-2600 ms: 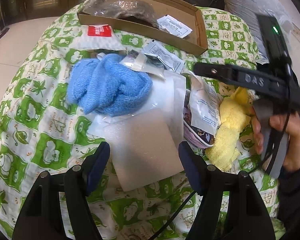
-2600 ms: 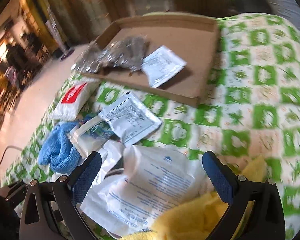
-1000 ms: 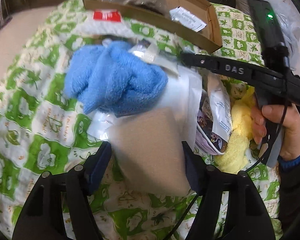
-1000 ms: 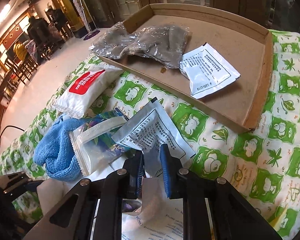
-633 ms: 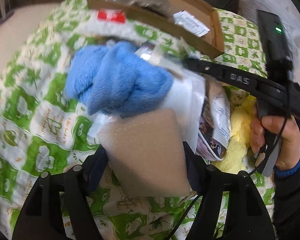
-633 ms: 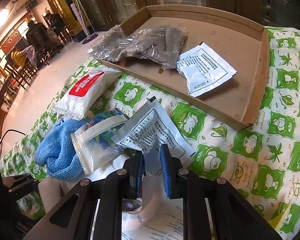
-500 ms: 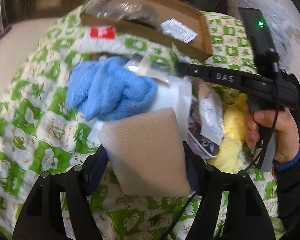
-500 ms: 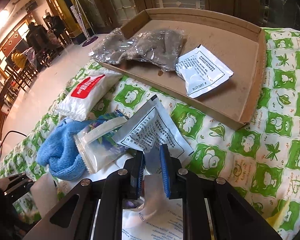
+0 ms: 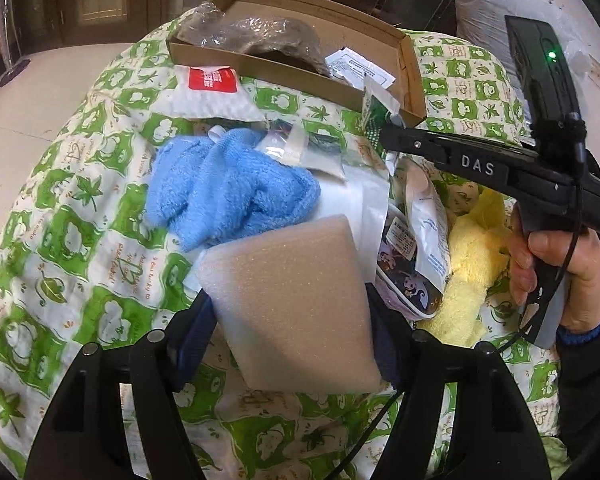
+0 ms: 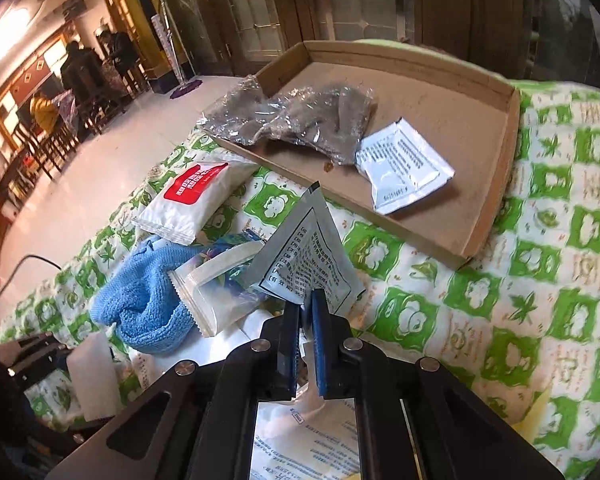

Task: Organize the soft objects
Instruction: 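Carry the foam sheet into the tray with left tool while right tool releases its sachet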

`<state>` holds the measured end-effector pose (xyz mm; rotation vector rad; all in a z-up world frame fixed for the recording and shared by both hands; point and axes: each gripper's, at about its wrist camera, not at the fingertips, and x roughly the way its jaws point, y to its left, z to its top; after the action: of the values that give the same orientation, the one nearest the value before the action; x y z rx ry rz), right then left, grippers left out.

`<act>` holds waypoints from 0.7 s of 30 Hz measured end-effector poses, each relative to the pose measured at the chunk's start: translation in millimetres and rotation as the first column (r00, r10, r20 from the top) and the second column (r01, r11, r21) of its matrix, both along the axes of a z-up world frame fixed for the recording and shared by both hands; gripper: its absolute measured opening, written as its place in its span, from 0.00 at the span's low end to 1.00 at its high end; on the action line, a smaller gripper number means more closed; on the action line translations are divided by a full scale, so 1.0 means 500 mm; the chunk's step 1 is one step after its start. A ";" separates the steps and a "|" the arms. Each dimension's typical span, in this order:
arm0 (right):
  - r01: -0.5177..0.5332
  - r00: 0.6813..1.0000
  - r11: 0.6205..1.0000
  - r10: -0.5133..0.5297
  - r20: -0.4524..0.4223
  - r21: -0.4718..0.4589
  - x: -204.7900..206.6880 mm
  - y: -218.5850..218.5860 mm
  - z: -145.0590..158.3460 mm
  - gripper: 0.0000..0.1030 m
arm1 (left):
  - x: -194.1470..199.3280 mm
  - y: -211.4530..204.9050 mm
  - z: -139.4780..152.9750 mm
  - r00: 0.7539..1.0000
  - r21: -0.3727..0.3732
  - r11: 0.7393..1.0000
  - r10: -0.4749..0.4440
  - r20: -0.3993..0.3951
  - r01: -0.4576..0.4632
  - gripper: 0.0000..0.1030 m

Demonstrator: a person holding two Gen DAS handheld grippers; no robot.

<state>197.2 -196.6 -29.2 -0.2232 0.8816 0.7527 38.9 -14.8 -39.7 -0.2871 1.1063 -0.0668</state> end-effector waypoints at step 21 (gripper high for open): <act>-0.004 0.999 0.998 0.006 0.037 -0.062 0.016 -0.028 0.086 0.05 | 0.097 0.001 0.076 0.996 0.078 0.993 -0.092 -0.002 0.092 0.67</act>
<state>205.0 -210.4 13.6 -0.2935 0.8701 0.7239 87.6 -14.3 -1.9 -0.1660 1.1177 -0.1050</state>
